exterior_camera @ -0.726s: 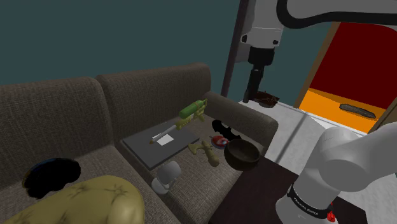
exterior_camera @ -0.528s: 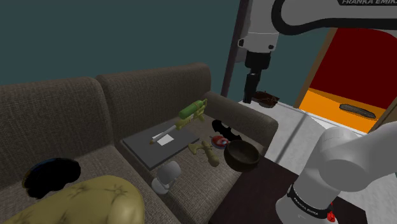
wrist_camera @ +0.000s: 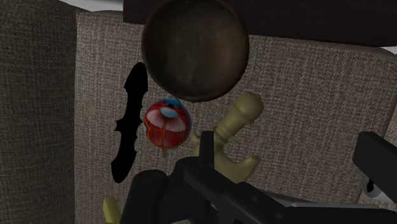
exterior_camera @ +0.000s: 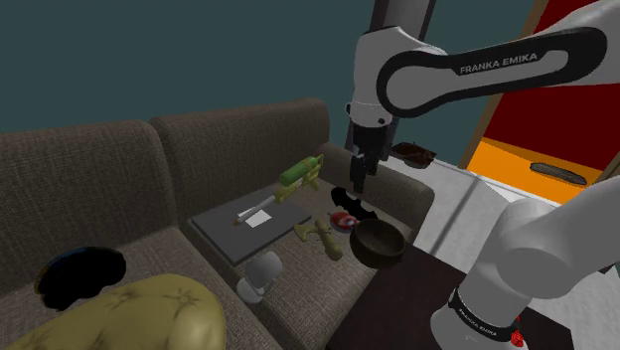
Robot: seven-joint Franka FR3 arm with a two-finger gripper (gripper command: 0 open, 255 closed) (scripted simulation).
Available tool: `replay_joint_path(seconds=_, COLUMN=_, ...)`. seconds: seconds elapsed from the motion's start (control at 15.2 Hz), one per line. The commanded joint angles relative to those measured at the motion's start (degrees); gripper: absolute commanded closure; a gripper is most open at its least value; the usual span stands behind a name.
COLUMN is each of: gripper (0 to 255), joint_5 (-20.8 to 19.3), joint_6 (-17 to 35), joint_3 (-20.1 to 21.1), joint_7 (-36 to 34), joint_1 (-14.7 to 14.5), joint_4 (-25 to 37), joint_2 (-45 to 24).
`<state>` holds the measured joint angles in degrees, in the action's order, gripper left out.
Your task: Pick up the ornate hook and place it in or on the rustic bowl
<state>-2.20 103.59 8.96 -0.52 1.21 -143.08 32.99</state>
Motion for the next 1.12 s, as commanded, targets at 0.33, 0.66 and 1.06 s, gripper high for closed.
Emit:
replay_joint_path(seconds=0.33, gripper=0, joint_5=-3.4, joint_6=13.1, joint_3=3.7, joint_7=-9.0, joint_1=2.5, joint_4=-2.3, joint_2=-12.9)
replay_joint_path(seconds=0.66, gripper=0, joint_5=-8.4, joint_6=21.1, joint_3=5.5, joint_7=-17.0, joint_1=4.6, joint_4=-1.4, joint_2=-24.1)
replay_joint_path(seconds=1.06, gripper=0, joint_5=-17.3, joint_6=28.1, joint_3=5.3, joint_7=-28.0, joint_1=6.0, joint_4=2.8, joint_2=-38.8)
